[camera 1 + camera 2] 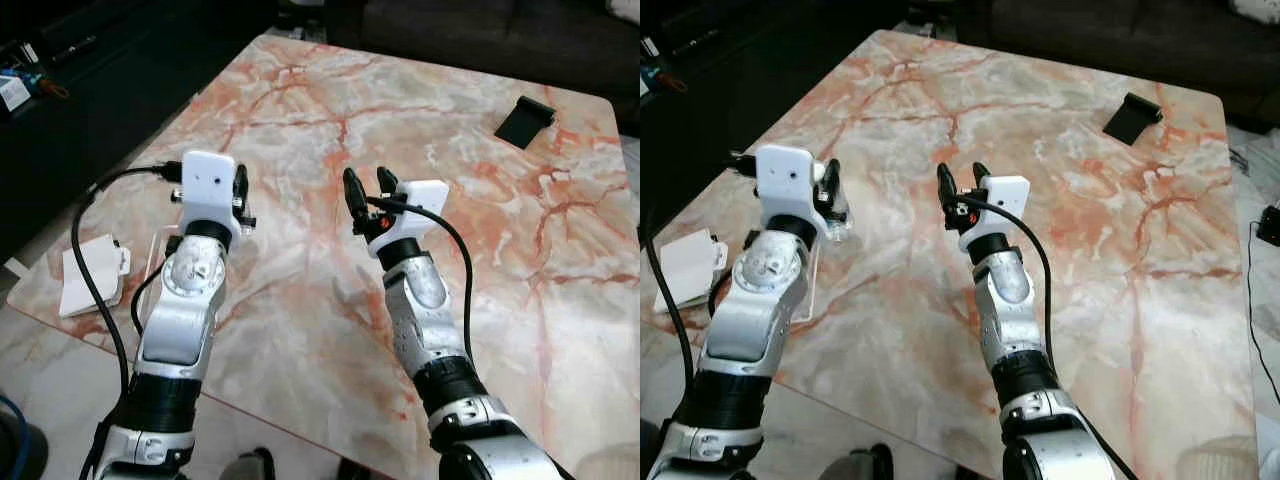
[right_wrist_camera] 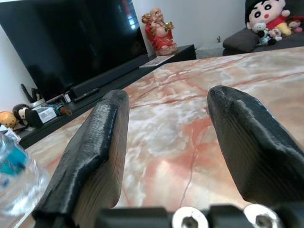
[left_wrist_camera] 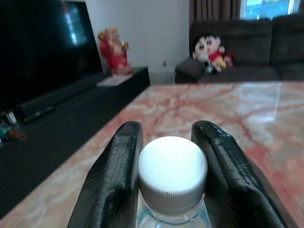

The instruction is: Picking trash to rubbish bin

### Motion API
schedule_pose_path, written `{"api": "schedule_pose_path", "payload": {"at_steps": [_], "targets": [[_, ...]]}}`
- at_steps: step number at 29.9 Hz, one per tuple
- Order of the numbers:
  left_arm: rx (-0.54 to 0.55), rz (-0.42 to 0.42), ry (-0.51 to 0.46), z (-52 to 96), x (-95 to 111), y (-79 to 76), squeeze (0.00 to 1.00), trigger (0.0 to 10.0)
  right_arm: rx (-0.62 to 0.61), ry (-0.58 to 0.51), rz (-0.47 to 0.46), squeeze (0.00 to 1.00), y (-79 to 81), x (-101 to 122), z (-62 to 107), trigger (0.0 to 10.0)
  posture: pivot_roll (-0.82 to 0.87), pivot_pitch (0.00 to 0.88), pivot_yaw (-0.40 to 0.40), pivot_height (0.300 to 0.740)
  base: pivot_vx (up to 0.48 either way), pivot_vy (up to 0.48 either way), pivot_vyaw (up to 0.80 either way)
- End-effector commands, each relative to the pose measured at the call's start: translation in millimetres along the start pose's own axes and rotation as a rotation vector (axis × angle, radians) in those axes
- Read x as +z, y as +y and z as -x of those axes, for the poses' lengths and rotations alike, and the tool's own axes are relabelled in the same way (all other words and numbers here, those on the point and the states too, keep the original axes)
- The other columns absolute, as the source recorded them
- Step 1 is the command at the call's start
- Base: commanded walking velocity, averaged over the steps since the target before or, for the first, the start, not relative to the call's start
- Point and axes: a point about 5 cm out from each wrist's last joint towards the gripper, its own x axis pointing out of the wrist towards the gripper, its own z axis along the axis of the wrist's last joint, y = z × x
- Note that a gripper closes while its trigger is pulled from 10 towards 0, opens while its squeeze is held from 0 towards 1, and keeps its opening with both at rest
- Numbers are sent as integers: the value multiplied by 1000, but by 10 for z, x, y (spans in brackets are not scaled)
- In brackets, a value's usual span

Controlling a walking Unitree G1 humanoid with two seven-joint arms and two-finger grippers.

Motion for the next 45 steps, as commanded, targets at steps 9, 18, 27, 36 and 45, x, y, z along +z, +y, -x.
{"api": "schedule_pose_path", "payload": {"at_steps": [9,18,27,36,45], "targets": [[26,-56,-81,-3,-34,7,0,10000,2,-59,-3,0,16,160,-75,10000,134,161,-14,740,0,0,0],[14,-52,-109,8,-44,-24,0,10000,7,-69,-2,0,21,183,-76,10000,136,147,-14,740,0,0,0],[11,-56,-130,1,-26,-25,0,10000,12,-70,-4,0,32,185,-78,10000,137,140,-14,740,0,0,0],[12,-51,-143,3,-17,-32,0,10000,12,-64,0,0,20,173,-61,10000,134,149,-16,740,-225,0,0],[13,-50,-144,6,-19,-33,0,10000,10,-61,2,0,13,171,-56,10000,133,156,-18,740,-57,0,0]]}}
